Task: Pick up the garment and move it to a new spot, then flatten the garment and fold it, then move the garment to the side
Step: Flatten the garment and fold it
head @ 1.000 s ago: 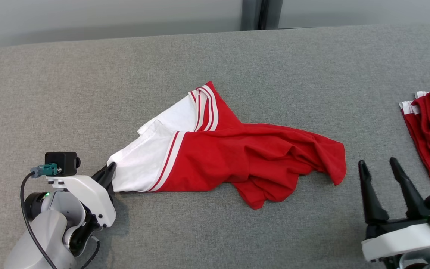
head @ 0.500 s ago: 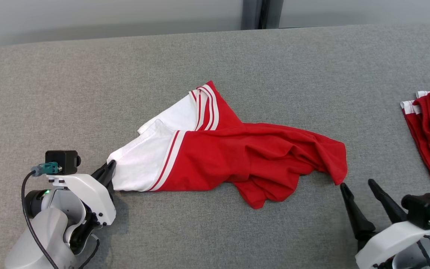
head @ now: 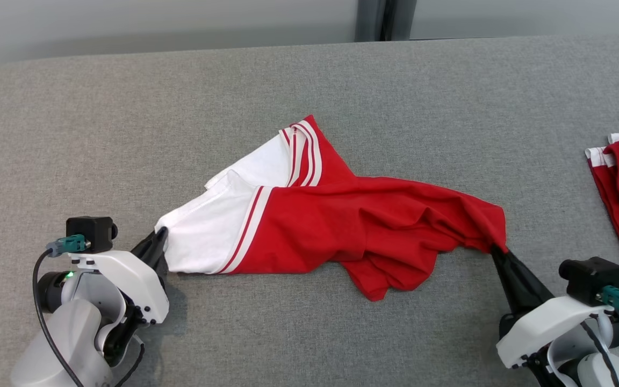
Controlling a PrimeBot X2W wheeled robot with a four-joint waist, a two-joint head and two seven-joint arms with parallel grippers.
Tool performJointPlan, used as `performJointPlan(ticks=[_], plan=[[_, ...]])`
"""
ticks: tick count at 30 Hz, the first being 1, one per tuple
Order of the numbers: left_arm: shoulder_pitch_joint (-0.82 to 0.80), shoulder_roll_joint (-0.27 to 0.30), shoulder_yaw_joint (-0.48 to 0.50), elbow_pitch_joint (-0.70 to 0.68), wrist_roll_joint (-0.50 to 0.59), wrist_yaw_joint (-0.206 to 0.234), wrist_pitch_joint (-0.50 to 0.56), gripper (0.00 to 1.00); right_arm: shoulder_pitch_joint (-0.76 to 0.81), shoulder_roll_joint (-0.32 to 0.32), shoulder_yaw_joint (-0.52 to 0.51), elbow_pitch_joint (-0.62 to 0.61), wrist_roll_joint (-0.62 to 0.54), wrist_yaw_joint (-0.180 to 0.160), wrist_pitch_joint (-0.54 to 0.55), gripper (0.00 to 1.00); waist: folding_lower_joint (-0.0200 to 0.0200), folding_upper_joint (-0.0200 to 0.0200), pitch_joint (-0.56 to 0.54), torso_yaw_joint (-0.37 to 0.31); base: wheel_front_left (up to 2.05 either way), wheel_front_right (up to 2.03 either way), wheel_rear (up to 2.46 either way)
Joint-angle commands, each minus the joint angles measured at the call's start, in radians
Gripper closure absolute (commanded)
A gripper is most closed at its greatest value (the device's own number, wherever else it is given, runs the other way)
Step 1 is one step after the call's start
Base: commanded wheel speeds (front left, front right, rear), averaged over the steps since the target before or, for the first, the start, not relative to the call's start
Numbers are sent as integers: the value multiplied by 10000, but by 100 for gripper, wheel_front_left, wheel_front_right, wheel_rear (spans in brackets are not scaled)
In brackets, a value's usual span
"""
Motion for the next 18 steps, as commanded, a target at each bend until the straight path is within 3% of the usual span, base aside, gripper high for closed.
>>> performJointPlan(ticks=[1, 10, 18], plan=[[-185, 62, 20, 9, 37, -19, -122, 100, -123, -99, -40, 13, 36, 2, -179, 100, 0, 0, -10, 11, 0, 0, 0], [-373, 567, 477, -1147, 337, 391, -1620, 100, -562, -291, -694, -998, -205, 2, -1357, 100, 0, 0, -266, 56, 0, 0, 0], [-1026, 1421, 1195, -4557, 823, 1283, -2228, 100, -1778, -494, -1193, -2274, 509, 2, -1180, 100, 0, 0, -674, 333, 0, 0, 0]])
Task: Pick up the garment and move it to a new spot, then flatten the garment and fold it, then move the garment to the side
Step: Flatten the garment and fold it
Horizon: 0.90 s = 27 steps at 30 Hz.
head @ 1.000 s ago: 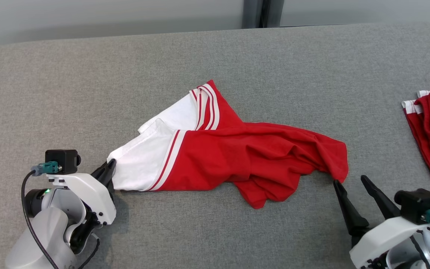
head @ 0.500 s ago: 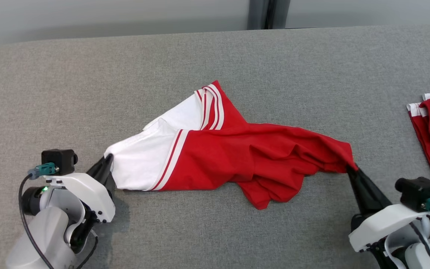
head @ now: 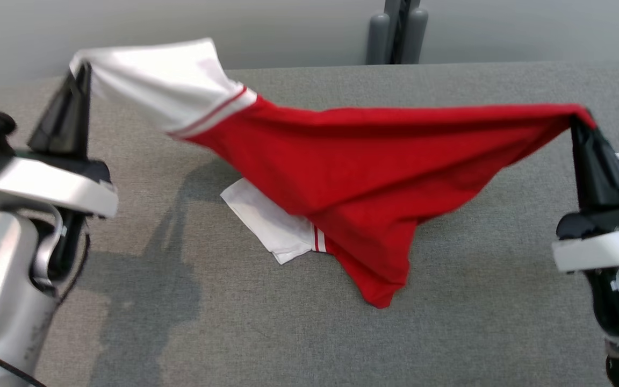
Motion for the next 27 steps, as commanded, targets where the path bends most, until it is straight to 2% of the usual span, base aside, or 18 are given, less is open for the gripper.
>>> performJointPlan(ticks=[1, 7, 13, 22, 27], plan=[[-266, 218, 151, -486, 168, 192, 0, 100, -266, -110, -45, -183, 173, 2, 50, 100, 0, 0, -123, 95, 0, 0, 0], [-1074, 802, 552, -3231, 615, 889, 567, 100, -1570, -426, -26, -860, 737, 2, 375, 100, 0, 0, -475, 213, 0, 0, 0], [-2057, 1123, 727, -4924, 1026, 1338, 1274, 100, -2708, -669, -20, -1208, 1177, 2, 944, 100, 0, 0, -777, 247, 0, 0, 0], [-2950, 1062, 423, -5278, 1031, 1336, 2033, 100, -3308, -699, 174, -1035, 1432, 2, 1683, 100, 0, 0, -913, 253, 0, 0, 0], [-3699, 781, 55, -4158, 767, 823, 2124, 100, -4038, -618, 553, -132, 1611, 2, 1928, 100, 0, 0, -661, 176, 0, 0, 0]])
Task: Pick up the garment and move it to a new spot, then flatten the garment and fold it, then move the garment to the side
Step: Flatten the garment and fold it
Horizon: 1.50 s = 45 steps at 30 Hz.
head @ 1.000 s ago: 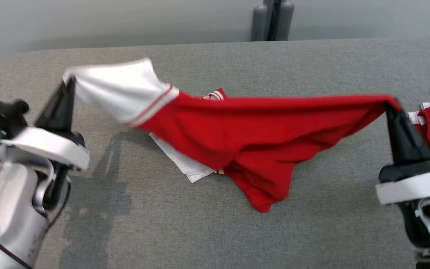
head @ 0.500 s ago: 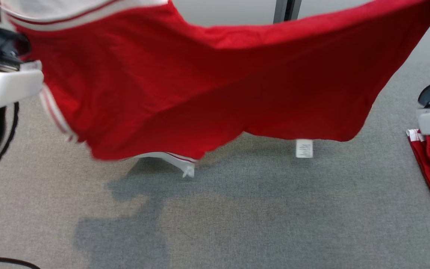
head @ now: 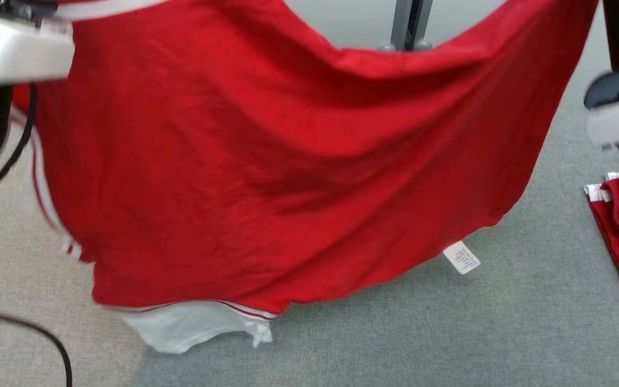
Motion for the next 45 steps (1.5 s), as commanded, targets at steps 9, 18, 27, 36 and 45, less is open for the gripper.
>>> performJointPlan(ticks=[9, 18, 27, 36, 45], plan=[[-2934, -1151, -893, 5226, -231, -1531, -300, 100, -3246, 109, 1239, 4469, 163, 2, -414, 100, 0, 0, 670, -60, 0, 0, 0], [-5793, -1891, -1347, 10026, 180, -2073, -1082, 100, -6704, 950, 1429, 9351, 49, 2, -2503, 100, 0, 0, 1279, -222, 0, 0, 0], [-6587, -2588, -1640, 12405, 24, -2294, -1857, 100, -8562, 1694, 1686, 12150, -334, 2, -3174, 100, 0, 0, 2507, -47, 0, 0, 0], [-4918, -3548, -2303, 12734, -1114, -2380, -1883, 100, -7458, 1512, 2952, 11777, 510, 2, -3121, 100, 0, 0, 3292, 305, 0, 0, 0], [-2101, -3323, -3005, 11240, -1996, -2385, -2735, 100, -4263, 617, 4218, 9945, 2331, 2, -3473, 100, 0, 0, 3013, 440, 0, 0, 0]])
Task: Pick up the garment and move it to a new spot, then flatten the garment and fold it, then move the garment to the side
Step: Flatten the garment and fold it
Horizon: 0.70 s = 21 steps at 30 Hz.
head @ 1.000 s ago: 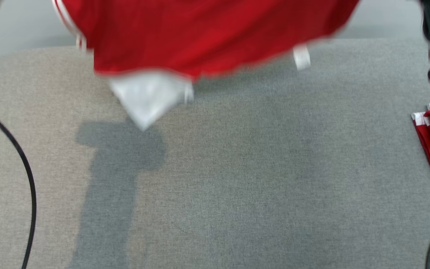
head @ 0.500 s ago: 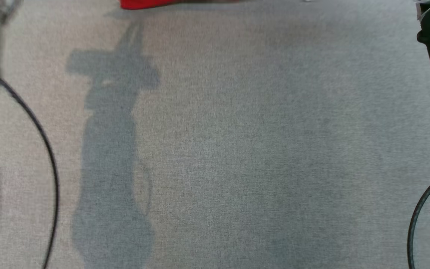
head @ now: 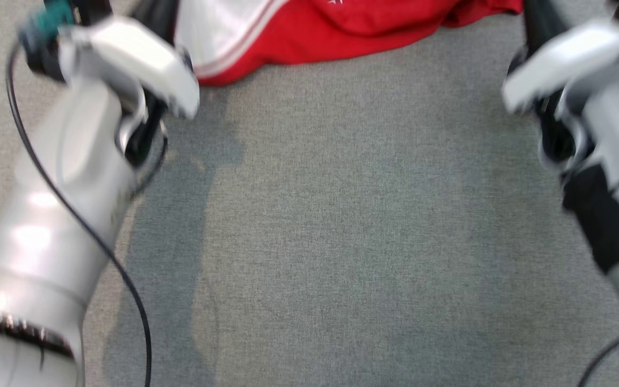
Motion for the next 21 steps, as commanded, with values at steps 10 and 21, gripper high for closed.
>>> performJointPlan(ticks=[10, 21], plan=[[4579, 1188, 940, -3857, 178, 687, -133, 100, 4237, -690, 381, -2132, 1173, 5, -271, 100, 0, 0, -1258, -227, 0, 0, 0], [10180, 3433, 1098, -10493, 110, 3158, 1545, 100, 7985, -1449, -396, -4242, 760, 4, -229, 100, 0, 0, -2568, -314, 0, 0, 0]])
